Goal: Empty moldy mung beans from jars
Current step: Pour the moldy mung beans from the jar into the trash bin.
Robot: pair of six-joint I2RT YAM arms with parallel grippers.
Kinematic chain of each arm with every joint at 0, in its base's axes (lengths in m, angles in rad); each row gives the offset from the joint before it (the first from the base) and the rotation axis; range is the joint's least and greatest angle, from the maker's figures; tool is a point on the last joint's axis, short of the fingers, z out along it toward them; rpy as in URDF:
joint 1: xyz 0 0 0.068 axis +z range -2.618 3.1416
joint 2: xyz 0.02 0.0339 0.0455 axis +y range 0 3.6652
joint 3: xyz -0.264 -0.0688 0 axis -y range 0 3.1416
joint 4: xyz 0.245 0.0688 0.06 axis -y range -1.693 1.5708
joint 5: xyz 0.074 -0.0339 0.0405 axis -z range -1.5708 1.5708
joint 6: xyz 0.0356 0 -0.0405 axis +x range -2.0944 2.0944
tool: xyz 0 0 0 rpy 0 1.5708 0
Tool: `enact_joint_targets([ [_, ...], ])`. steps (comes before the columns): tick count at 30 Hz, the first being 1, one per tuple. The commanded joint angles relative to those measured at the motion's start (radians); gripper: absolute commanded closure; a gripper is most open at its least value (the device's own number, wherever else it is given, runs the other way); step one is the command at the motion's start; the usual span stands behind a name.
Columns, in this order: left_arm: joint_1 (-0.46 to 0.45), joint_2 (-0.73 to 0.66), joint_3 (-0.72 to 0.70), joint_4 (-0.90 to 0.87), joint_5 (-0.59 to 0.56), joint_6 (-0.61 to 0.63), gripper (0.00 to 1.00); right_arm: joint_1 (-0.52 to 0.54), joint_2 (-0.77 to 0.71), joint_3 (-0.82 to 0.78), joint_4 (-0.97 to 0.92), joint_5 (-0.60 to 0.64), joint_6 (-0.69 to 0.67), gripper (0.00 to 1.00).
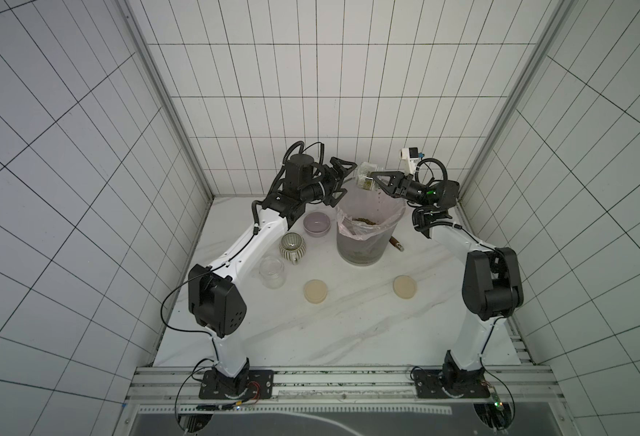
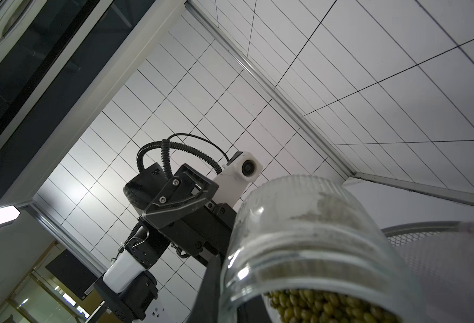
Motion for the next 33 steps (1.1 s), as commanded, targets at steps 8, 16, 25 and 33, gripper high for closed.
enact_joint_targets([
  [8, -0.051, 0.067, 0.037, 0.052, 0.002, -0.227, 0.03, 0.054, -0.100, -0.020, -0.087, 0.058, -0.194, 1.00],
  [16, -0.052, 0.096, 0.049, 0.085, -0.016, -0.227, 0.03, 0.087, -0.137, -0.054, -0.153, 0.060, -0.262, 1.00],
  [25, -0.047, 0.135, 0.087, 0.078, -0.028, -0.225, 0.03, 0.112, -0.180, -0.094, -0.212, 0.075, -0.331, 1.00],
  [33, -0.033, 0.138, 0.102, 0.045, -0.015, -0.203, 0.08, 0.123, -0.217, -0.132, -0.295, 0.102, -0.408, 1.00],
])
